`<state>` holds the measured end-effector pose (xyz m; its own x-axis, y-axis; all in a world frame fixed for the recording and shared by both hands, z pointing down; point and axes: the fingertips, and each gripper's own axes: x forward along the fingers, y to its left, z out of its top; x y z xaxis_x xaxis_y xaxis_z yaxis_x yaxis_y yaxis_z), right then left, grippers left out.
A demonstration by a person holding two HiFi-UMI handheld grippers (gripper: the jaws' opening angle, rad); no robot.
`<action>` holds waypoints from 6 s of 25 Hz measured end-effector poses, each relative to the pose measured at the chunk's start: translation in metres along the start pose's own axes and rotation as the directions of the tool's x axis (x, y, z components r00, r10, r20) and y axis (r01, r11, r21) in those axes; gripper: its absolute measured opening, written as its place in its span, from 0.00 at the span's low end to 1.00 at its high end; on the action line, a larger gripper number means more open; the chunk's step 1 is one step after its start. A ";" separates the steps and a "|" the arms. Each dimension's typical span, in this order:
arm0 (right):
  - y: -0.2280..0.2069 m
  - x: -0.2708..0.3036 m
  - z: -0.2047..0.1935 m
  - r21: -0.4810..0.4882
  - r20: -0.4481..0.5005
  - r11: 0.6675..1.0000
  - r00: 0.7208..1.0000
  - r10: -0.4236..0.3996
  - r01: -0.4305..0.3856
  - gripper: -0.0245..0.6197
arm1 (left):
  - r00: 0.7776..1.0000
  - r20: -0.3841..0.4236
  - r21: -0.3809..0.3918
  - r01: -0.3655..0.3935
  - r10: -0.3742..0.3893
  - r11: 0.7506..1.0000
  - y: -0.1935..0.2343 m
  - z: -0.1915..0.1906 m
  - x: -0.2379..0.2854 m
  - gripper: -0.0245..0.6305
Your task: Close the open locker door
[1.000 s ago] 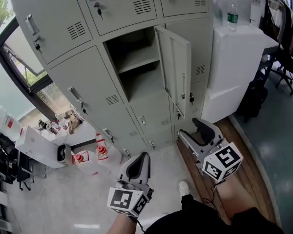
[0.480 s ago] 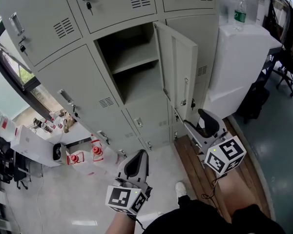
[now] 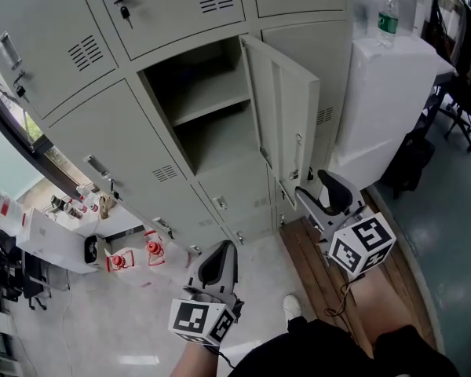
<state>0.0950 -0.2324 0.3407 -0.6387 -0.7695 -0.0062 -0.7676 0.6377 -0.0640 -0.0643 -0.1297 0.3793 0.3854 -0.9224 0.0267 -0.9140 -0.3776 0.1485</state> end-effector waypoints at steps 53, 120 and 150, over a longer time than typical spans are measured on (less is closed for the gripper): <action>0.067 0.099 -0.012 -0.072 -0.106 0.920 0.921 0.376 -0.384 0.34 | 0.975 0.064 -0.015 -0.213 0.214 0.977 0.052 0.024 0.035 0.06; 0.132 0.344 -0.023 -0.115 -0.079 0.978 0.983 0.166 -0.174 0.25 | 0.996 -0.006 0.034 -0.094 0.094 0.995 0.234 0.042 0.093 0.06; 0.073 0.280 -0.022 -0.098 -0.099 0.981 0.983 0.156 -0.165 0.27 | 0.997 0.029 0.032 -0.079 0.078 0.996 0.164 0.046 0.108 0.06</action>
<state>-0.1416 -0.4007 0.3567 -0.7525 -0.6533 0.0831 -0.6529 0.7566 0.0361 -0.1783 -0.2944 0.3606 0.3091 -0.9510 0.0091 -0.9451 -0.3061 0.1142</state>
